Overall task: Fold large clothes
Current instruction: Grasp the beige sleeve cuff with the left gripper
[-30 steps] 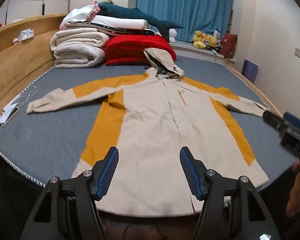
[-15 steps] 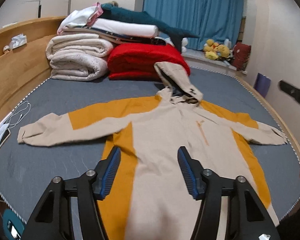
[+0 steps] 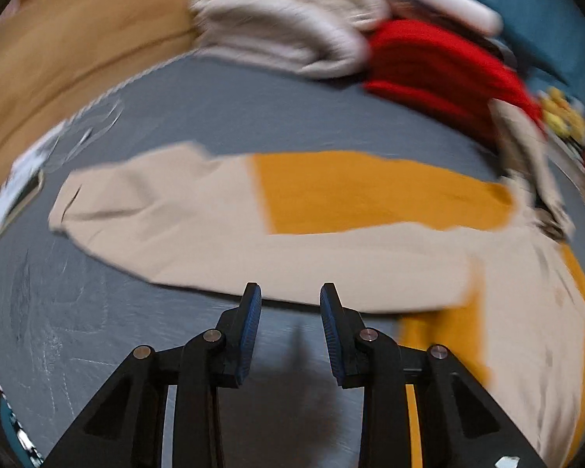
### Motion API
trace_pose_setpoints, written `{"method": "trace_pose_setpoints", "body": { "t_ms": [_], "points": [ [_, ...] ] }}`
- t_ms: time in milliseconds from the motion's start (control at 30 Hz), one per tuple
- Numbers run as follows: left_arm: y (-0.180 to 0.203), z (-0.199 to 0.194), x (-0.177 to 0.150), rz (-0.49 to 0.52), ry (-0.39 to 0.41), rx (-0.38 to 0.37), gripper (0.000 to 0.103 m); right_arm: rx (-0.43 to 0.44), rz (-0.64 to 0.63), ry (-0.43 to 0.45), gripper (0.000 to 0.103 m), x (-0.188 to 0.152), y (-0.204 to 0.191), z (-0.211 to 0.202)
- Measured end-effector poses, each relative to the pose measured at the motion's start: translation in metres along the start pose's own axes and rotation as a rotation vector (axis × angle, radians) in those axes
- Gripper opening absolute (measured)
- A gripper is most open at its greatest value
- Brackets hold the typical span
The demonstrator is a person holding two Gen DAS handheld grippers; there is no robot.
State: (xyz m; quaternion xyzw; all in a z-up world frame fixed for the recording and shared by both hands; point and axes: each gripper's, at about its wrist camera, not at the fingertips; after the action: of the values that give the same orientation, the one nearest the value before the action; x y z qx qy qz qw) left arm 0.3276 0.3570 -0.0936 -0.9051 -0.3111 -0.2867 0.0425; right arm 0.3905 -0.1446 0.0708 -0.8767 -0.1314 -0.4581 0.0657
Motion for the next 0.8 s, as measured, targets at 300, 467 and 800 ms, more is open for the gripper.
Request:
{"method": "trace_pose_setpoints", "body": {
  "t_ms": [300, 467, 800],
  "points": [
    [-0.154, 0.049, 0.007, -0.414, -0.040, 0.070, 0.036, -0.015, -0.022, -0.047, 0.064, -0.005, 0.005, 0.035],
    [-0.212, 0.063, 0.006, -0.665, -0.039, -0.054, 0.042, 0.023, -0.006, -0.094, 0.013, -0.009, 0.006, 0.051],
    [-0.218, 0.074, 0.025, -0.697, 0.022, -0.014, 0.003, 0.055, 0.013, -0.222, 0.041, -0.032, 0.004, 0.087]
  ]
}}
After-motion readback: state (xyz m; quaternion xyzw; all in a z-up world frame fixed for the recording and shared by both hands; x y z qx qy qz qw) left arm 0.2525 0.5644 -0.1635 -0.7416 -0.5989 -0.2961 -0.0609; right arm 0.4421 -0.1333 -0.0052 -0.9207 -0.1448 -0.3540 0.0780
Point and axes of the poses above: each gripper's, at about its wrist camera, not at the fingertips, and z roughly the way its jaws point, y to its right, x to its top, and after that the axes turned 1 degree about -y, right-handed
